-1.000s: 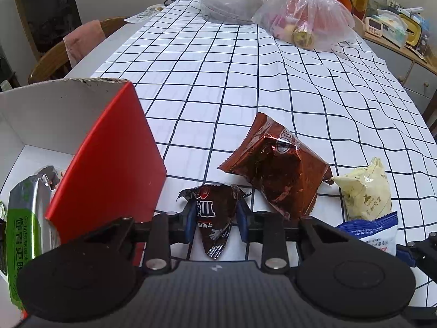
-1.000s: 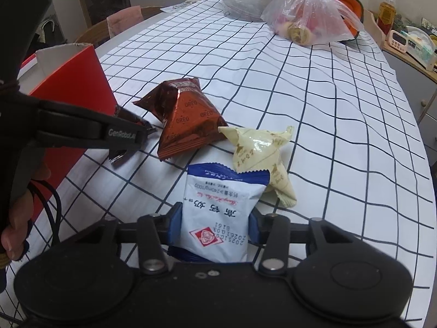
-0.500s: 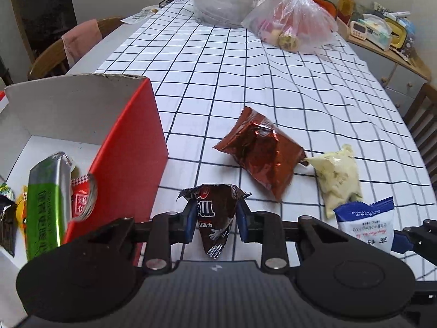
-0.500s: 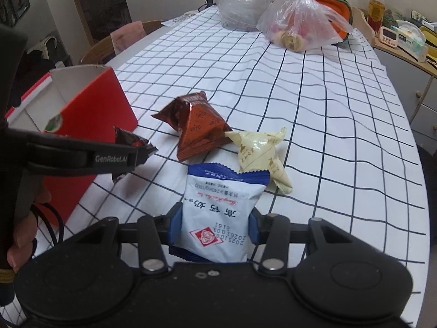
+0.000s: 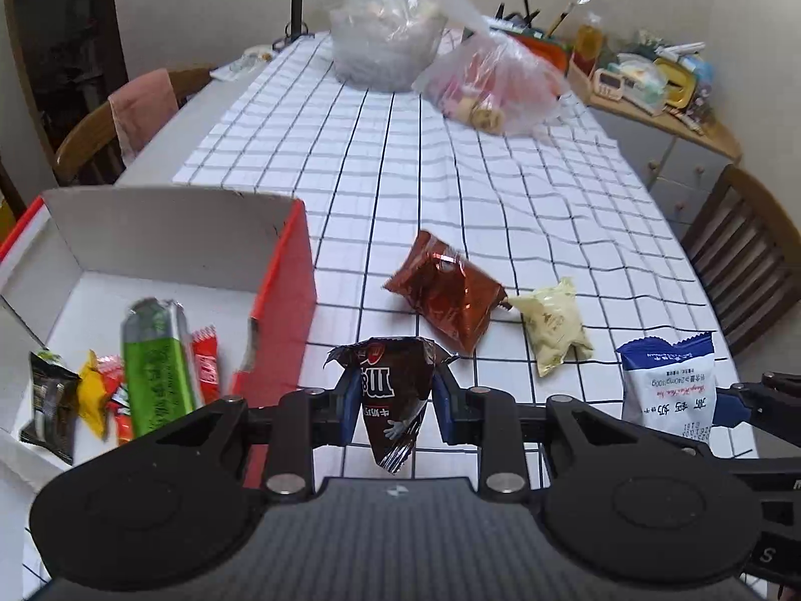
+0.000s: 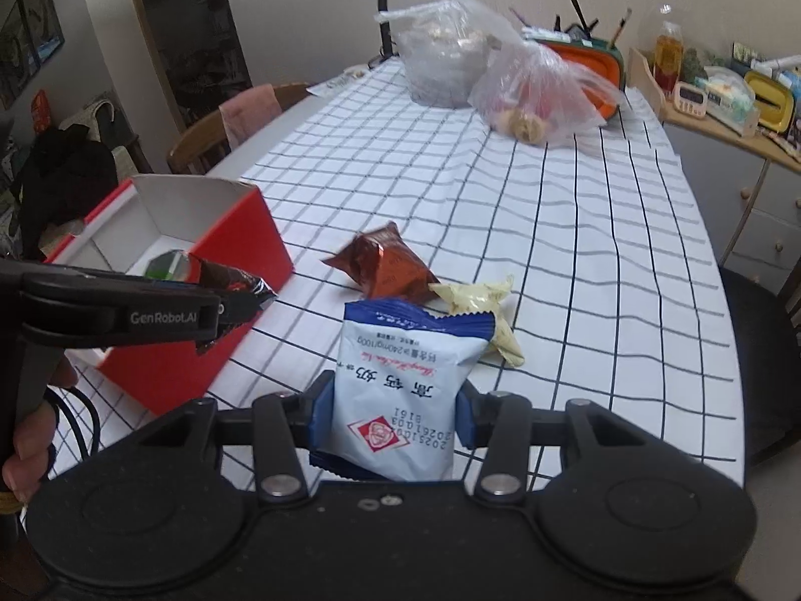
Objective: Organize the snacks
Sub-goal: 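Carry both snacks over the box and open both tools to drop them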
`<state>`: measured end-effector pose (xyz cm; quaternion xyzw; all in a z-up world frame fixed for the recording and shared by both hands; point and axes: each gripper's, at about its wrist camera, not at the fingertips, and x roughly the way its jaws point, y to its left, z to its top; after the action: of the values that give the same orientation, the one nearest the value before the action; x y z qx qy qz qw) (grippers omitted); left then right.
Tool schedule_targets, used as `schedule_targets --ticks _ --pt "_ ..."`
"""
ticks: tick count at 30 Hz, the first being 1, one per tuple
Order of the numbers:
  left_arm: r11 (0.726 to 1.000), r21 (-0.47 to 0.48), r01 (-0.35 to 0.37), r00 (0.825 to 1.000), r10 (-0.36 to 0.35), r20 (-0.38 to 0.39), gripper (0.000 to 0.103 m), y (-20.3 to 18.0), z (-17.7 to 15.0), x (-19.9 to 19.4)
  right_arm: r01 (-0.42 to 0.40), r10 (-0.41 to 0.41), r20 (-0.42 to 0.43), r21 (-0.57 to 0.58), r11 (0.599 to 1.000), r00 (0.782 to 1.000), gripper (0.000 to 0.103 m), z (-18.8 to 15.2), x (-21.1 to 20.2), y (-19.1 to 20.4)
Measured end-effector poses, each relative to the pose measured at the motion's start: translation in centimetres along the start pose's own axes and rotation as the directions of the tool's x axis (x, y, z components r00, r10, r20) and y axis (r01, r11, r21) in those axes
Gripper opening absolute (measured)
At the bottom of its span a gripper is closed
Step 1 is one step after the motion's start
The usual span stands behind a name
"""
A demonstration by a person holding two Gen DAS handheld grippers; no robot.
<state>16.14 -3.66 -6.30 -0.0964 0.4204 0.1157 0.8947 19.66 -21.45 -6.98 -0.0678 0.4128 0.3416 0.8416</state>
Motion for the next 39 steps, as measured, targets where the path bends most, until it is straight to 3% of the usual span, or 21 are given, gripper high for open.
schedule_targets --ticks 10,16,28,39 --pt "0.999 0.014 0.034 0.999 -0.034 0.032 0.029 4.0 0.5 -4.2 -0.032 0.033 0.048 -0.019 0.999 0.998 0.045 1.7 -2.3 4.5" --pt "0.999 0.015 0.041 0.998 -0.042 0.045 0.029 7.7 0.6 -6.0 -0.073 0.075 0.043 -0.031 0.997 0.996 0.045 3.0 -1.6 7.9" --pt "1.000 -0.024 -0.009 0.999 0.010 0.039 0.029 16.8 0.9 -6.8 -0.112 0.113 0.019 -0.052 0.992 0.993 0.045 5.8 2.5 15.0" --pt "0.997 -0.022 -0.072 0.997 0.072 -0.005 0.029 23.2 0.8 -4.8 -0.113 0.110 -0.040 -0.091 0.989 0.993 0.045 7.0 8.1 20.5"
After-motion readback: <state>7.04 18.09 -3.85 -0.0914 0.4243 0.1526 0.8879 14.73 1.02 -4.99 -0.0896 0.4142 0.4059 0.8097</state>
